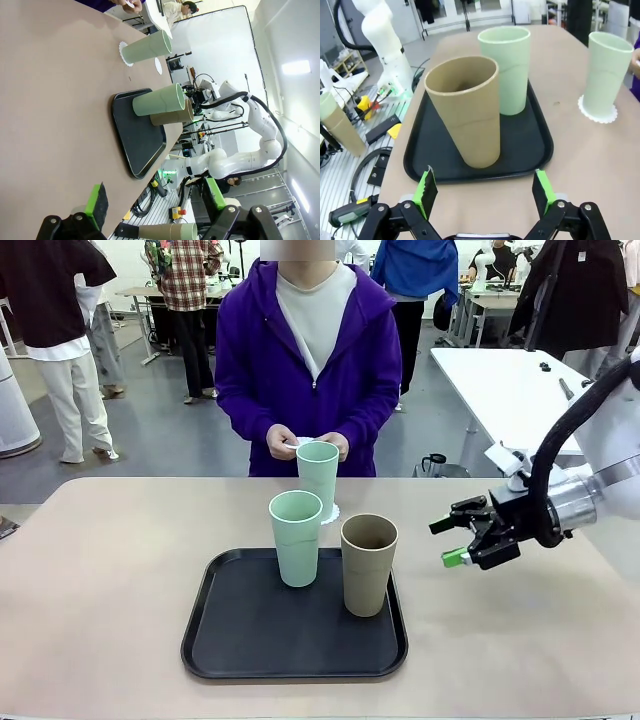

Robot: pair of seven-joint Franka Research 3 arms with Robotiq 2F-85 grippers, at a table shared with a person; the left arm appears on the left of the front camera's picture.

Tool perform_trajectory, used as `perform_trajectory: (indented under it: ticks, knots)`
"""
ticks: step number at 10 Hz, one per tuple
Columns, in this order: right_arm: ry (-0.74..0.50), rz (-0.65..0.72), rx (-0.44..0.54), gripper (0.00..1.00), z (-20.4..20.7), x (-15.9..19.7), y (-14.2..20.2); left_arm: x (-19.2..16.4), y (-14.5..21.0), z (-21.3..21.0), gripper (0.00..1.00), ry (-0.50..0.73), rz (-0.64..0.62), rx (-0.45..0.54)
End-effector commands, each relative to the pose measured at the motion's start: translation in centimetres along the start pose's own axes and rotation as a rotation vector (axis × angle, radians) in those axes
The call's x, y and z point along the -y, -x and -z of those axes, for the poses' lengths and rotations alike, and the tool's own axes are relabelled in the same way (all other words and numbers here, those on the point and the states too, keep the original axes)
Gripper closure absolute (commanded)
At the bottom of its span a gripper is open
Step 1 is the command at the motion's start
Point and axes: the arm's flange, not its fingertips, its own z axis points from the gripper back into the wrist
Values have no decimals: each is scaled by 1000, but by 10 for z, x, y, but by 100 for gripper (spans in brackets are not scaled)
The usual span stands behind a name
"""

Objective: Place coasters on the table and set cups on them.
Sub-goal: Take one Reusable plastic cup from the Flat Tray and place it on a coaster set by the human.

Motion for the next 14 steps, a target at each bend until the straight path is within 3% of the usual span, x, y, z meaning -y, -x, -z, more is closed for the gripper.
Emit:
perform_trajectory:
  ticks: [1,2,7,9,14]
  knots:
    - [12,-5,4,0,8,-3,5,0,0,-3,0,10,20,1]
    - [-31,16,-18,0,7,-9,-1,0,0,-3,0,10,20,1]
    - [-7,5,-14,0,6,-3,2,0,0,-3,0,10,20,1]
    - [-19,-33,106,0,22,0,16,0,0,-3,0,10,20,1]
    - [4,-54,171,0,56,13,24,0,0,-3,0,10,20,1]
